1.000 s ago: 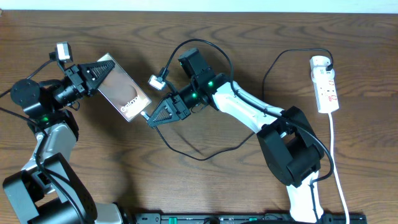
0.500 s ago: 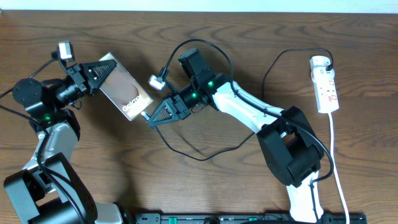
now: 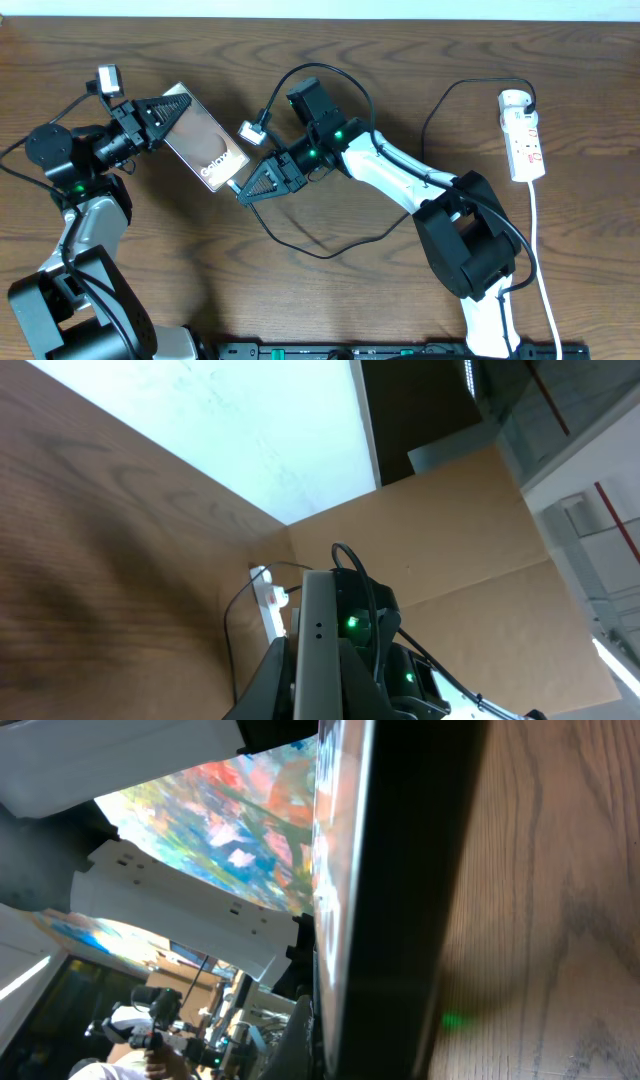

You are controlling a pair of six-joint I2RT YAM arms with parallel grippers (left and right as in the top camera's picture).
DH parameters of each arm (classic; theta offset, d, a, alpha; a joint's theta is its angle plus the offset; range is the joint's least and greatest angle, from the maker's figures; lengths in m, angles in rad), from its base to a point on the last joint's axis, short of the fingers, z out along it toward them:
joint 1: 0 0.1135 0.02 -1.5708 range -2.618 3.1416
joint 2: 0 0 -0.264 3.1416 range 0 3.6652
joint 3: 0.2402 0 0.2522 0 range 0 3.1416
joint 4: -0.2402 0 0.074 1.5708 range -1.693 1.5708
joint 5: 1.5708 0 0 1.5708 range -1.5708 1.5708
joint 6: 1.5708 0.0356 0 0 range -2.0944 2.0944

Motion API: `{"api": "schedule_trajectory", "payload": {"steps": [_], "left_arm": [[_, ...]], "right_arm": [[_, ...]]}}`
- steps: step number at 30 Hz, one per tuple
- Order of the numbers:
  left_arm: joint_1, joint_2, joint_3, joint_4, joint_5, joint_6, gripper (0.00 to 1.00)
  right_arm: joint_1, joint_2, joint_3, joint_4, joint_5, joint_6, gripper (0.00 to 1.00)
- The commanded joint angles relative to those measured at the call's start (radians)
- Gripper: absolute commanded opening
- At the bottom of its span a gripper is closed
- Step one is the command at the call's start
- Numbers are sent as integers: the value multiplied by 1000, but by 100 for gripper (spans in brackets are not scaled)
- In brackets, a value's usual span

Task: Plug charger to phone and switch on socket

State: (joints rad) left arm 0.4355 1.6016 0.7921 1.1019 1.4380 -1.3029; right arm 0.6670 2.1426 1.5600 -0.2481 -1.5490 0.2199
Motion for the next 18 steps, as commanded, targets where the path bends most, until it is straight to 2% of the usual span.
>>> {"api": "schedule_trajectory", "payload": {"steps": [1, 18], "left_arm": [[-13, -14, 12, 23, 50, 31, 7], [-13, -14, 12, 41, 53, -19, 7]], "right_arm": [[3, -4, 7, 6, -13, 4, 1], [-40, -4, 7, 13, -13, 4, 1]]}}
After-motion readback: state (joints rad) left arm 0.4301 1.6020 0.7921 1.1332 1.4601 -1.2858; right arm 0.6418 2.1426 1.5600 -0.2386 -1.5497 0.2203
